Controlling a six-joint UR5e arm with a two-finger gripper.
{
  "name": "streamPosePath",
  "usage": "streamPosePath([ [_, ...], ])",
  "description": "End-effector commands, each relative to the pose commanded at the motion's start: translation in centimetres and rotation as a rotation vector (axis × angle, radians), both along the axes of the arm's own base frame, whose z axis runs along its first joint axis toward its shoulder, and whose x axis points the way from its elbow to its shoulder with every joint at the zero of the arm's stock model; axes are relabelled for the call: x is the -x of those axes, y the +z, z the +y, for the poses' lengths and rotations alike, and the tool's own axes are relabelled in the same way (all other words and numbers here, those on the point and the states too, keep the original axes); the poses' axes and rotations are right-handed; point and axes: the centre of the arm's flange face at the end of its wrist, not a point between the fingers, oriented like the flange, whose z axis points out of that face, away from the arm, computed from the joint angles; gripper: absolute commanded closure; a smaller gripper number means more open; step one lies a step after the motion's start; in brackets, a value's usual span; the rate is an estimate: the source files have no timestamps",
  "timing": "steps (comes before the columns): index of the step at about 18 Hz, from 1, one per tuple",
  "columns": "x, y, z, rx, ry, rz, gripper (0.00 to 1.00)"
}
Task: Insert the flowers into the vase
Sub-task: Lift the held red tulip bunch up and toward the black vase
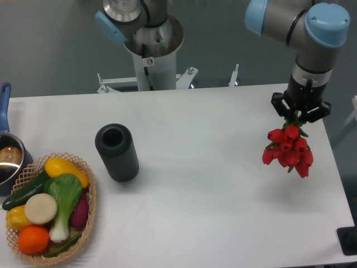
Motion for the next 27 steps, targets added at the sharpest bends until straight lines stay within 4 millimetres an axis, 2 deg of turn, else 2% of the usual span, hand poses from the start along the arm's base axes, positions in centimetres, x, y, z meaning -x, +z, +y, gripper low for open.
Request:
streamPosePath([
  [8,-0.5,0.7,1.2,-0.023,-0.022,0.009,1.00],
  [9,-0.8,0.8,1.9,-0.050,-0.032,0.004,1.00],
  [13,-2.5,4.1,3.4,-0.291,-0.059,-0.019,1.00],
  [15,-3.0,4.9,4.0,-0.371,-0.053,-0.035,1.00],
  [21,-4.7,6.7,7.1,-0.696,-0.055,-0.175,1.00],
  [27,-5.9,7.9,8.0,-0.854,-0.088,-0.217,1.00],
])
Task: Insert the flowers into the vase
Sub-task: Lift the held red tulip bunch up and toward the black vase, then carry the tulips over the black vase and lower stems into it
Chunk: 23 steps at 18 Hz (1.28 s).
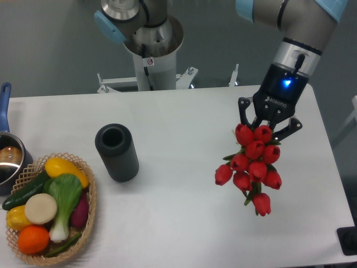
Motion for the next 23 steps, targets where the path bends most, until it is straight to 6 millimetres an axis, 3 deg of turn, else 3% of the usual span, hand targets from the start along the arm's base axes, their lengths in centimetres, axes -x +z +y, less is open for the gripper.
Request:
streamPosePath([
  [5,-3.0,0.1,0.1,-0.177,-0.035,-0.057,1.00],
  [12,-4.7,1.6,-0.6,-0.298,-0.067,-0.067,1.00],
  [20,-9.7,3.6,-1.1,-0.405,-0.122,-0.094,0.96],
  [23,-11.8,3.1,0.2,-0.417,-0.165,-0.115,0.96],
])
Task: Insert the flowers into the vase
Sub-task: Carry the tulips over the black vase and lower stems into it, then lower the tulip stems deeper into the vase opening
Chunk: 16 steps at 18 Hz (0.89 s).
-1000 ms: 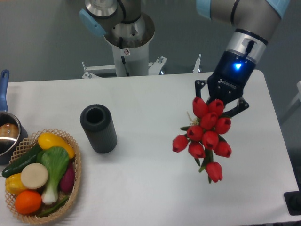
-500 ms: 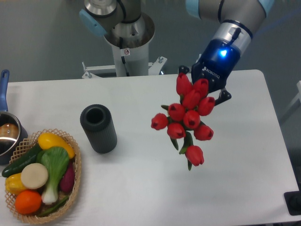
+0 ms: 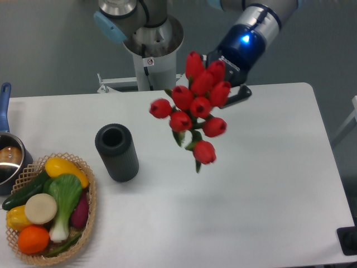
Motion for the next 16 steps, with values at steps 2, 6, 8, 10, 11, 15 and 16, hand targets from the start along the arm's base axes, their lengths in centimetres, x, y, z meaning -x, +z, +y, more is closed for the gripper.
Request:
streamPosePath([
  [2,-0.9,0.3,0.5,-0.029,-0.027,-0.011,0.96],
  [6,-3.3,0.0,0.0,-0.091,-0.058,-0.031,0.95],
  [8,-4.7,-1.1,-0.4,-0.102,-0.070,0.003,0.95],
  [10,-6.4,-2.3,0.3,-0.111,-0.106,0.029,0.95],
  [11,-6.8,-2.7,0.5,-0.111,-0.115,0.030,0.95],
  [15,-8.5,-3.9,0.6,-0.115,-0.137,0.027,0.95],
  [16,-8.9,-4.1,0.6,-0.117,-0.141,0.031,0.95],
])
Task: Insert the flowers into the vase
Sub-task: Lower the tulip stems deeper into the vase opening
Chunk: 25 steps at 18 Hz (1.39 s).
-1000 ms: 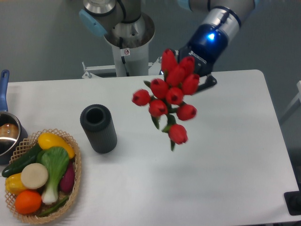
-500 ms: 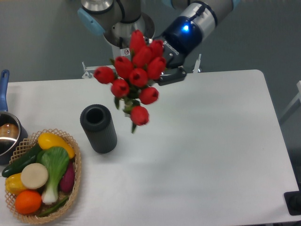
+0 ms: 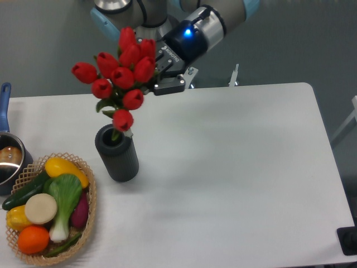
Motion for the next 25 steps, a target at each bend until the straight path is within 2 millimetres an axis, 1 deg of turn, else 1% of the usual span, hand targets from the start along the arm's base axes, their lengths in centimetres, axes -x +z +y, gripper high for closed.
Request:
streamPosePath([
  [2,-0.5,-0.7,-0.2,-0.001,-0.002,0.006,0.96],
  [5,-1.2,-1.9,0.0,-0.008,-0.018,0.023,0.95],
  [8,-2.2,-2.5,-0.2,-0.003,-0.026,0.014,0.96],
  [11,-2.2,-2.7,-0.1,-0.003,-0.028,0.012,0.95],
  [12,-2.2,-3.1,0.0,-0.003,-0.030,0.012,0.95],
  [18,-2.7,-5.7,0.1,0.021,-0.038,-0.007,0.95],
  [19,-2.9,-6.3,0.0,0.020,-0.041,-0.006,0.94],
  [22,-3.4,-8.6,-0.2,0.024,-0.047,-0.008,0.92],
  [25,-4.2,-10.2,-0.6,0.029,-0.050,-0.015,0.90],
])
